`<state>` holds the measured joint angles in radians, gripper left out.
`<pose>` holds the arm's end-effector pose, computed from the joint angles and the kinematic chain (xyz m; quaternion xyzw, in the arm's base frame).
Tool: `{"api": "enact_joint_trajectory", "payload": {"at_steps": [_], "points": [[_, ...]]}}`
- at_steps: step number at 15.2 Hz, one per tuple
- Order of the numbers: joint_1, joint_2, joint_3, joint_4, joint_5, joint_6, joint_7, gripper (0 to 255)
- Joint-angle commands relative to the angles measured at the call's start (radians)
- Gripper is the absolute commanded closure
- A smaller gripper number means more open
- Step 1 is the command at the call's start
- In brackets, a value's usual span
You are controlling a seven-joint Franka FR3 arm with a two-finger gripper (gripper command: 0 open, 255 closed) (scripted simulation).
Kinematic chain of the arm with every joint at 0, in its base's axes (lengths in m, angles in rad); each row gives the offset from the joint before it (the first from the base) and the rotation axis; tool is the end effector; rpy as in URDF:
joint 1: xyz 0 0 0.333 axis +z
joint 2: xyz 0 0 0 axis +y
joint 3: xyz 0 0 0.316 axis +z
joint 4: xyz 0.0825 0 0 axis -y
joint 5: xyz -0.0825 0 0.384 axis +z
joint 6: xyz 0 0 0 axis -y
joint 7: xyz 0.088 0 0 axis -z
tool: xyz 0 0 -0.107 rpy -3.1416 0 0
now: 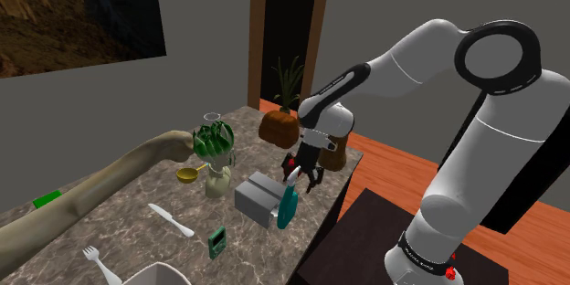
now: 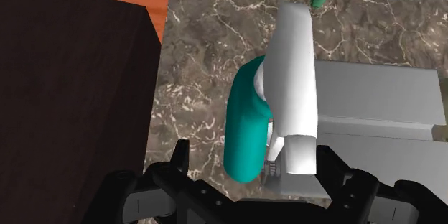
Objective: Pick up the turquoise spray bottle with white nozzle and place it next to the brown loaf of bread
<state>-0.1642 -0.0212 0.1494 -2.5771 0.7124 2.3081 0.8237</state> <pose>0.4201 0.0066 0.2535 -0.7420 0.6206 0.1950 0.1620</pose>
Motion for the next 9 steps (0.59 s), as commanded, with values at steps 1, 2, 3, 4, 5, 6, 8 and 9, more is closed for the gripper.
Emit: {"api": "enact_joint_trajectory", "payload": {"at_steps": [1,2,3,4,5,6,8,9], "points": [[0.007,0.043,0.007,0.004,0.03,0.039,-0.004,0],[0.011,0.054,0.011,0.002,0.041,0.052,-0.01,0],[0.015,0.066,0.015,0.001,0.051,0.065,-0.017,0],[0.019,0.077,0.02,0.0,0.062,0.078,-0.023,0],[0.023,0.089,0.024,0.0,0.073,0.091,-0.03,0],[0.027,0.102,0.029,-0.001,0.084,0.105,-0.036,0],[0.029,0.109,0.031,-0.001,0.091,0.112,-0.04,0],[0.029,0.109,0.031,-0.001,0.091,0.112,-0.04,0]]}}
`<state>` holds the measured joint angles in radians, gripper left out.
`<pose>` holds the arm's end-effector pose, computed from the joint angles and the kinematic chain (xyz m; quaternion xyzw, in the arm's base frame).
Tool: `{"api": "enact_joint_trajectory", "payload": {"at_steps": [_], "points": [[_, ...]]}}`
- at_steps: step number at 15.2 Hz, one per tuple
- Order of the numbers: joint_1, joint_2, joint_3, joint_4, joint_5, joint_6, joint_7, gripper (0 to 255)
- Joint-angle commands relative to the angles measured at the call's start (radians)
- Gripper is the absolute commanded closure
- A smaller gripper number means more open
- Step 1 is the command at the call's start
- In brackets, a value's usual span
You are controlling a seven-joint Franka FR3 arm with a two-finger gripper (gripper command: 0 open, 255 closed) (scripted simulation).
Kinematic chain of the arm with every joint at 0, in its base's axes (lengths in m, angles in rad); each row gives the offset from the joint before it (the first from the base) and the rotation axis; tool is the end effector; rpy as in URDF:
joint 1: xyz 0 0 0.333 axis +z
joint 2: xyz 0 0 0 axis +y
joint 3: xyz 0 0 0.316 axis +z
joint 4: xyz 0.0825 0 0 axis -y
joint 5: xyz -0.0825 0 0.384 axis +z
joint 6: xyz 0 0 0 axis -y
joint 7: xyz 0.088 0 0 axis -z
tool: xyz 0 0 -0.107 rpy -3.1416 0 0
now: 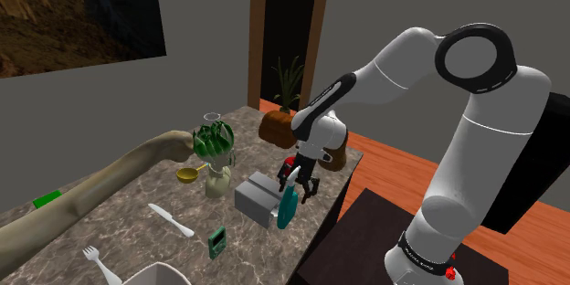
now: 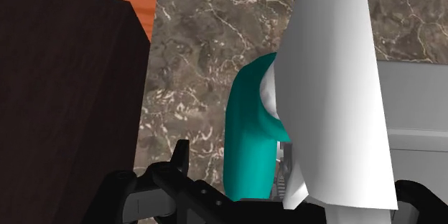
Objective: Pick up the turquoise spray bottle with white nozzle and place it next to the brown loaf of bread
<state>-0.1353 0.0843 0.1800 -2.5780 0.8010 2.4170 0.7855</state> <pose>0.4194 0.0239 0.2144 -0.7343 0.6291 0.1966 0.1624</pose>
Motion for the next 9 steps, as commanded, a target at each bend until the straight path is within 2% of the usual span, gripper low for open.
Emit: {"api": "enact_joint_trajectory", "payload": {"at_steps": [1,5,6,9], "points": [[0.0,0.003,0.001,0.0,0.002,0.003,-0.002,0],[0.0,0.003,0.001,0.0,0.002,0.003,-0.002,0],[0.0,0.003,0.001,0.0,0.002,0.003,-0.002,255],[0.001,0.003,0.001,0.0,0.002,0.003,-0.002,255]]}}
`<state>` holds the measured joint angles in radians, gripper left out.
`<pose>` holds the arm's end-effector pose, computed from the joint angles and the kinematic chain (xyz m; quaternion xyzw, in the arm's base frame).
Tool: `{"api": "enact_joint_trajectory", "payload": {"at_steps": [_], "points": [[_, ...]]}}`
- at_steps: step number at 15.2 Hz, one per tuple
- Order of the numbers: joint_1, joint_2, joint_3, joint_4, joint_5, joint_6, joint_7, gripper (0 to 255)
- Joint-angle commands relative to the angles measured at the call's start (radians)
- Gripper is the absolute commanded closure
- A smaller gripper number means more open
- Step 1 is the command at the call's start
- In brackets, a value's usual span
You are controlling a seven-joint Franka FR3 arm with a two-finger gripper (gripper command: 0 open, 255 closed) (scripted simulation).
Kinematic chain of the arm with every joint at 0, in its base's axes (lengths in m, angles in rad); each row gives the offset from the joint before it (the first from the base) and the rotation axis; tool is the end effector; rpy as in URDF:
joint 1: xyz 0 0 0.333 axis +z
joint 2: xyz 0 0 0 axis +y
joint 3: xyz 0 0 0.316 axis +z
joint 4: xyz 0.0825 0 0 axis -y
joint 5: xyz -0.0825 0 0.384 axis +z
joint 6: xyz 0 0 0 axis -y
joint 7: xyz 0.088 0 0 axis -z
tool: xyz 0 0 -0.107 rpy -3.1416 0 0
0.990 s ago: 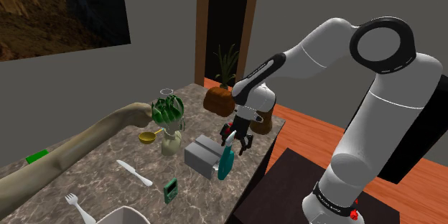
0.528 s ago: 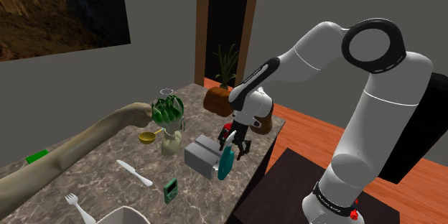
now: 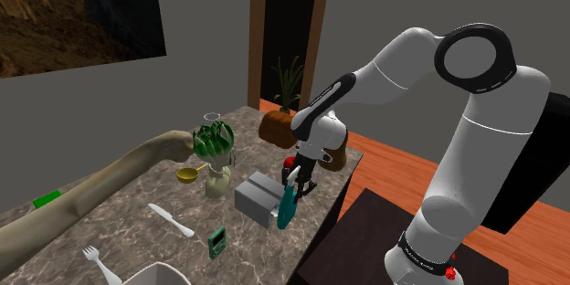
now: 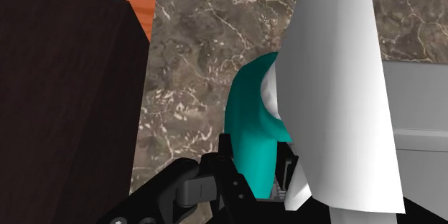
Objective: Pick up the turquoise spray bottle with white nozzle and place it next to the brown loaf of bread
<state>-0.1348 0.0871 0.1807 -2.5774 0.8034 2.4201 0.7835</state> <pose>0.4195 0.0242 0.2136 -0.7343 0.6291 0.1962 0.1627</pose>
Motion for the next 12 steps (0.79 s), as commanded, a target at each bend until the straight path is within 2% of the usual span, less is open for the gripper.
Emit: {"api": "enact_joint_trajectory", "payload": {"at_steps": [1,6,12], "points": [[0.0,0.0,0.0,0.0,0.0,0.0,0.0,255],[0.0,0.001,0.0,0.0,0.0,0.0,0.0,255],[-0.005,-0.088,-0.007,-0.006,-0.048,-0.072,0.063,255]]}}
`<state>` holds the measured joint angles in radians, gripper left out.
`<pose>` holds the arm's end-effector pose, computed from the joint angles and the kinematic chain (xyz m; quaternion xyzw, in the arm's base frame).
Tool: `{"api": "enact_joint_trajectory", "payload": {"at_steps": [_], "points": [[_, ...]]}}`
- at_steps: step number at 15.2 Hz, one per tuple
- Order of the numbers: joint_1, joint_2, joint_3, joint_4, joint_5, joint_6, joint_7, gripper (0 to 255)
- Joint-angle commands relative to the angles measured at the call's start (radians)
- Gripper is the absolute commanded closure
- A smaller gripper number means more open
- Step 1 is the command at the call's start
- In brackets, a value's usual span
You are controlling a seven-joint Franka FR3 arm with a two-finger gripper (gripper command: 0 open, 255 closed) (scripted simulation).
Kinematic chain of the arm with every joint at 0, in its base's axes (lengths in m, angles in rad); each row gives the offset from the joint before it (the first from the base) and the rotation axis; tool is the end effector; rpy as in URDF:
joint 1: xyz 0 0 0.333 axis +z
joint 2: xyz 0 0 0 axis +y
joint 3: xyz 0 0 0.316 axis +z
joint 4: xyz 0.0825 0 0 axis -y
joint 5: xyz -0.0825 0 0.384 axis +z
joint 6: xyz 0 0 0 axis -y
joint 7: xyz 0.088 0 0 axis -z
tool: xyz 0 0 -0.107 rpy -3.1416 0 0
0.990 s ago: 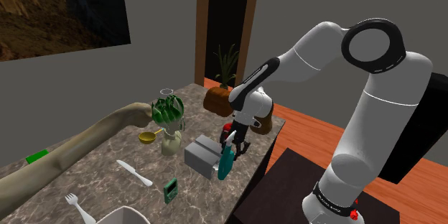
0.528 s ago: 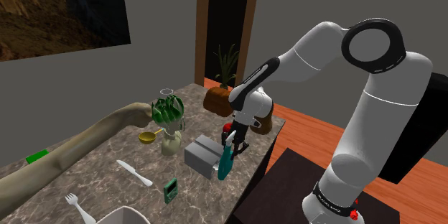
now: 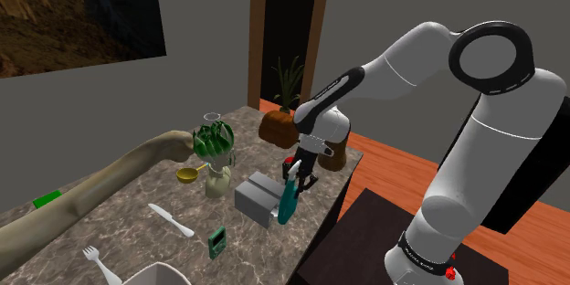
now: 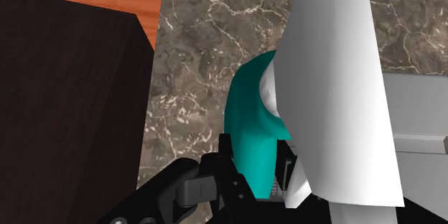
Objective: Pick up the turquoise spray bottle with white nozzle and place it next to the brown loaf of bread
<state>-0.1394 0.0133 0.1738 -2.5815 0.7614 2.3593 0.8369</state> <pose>0.4200 0.0236 0.2402 -0.7343 0.6291 0.1963 0.1626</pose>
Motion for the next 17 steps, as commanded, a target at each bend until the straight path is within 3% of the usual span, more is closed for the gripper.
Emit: {"api": "enact_joint_trajectory", "payload": {"at_steps": [1,17], "points": [[-0.001,-0.029,-0.001,-0.002,-0.013,-0.023,0.02,255],[-0.021,-0.224,-0.017,0.035,-0.111,-0.23,0.161,255]]}}
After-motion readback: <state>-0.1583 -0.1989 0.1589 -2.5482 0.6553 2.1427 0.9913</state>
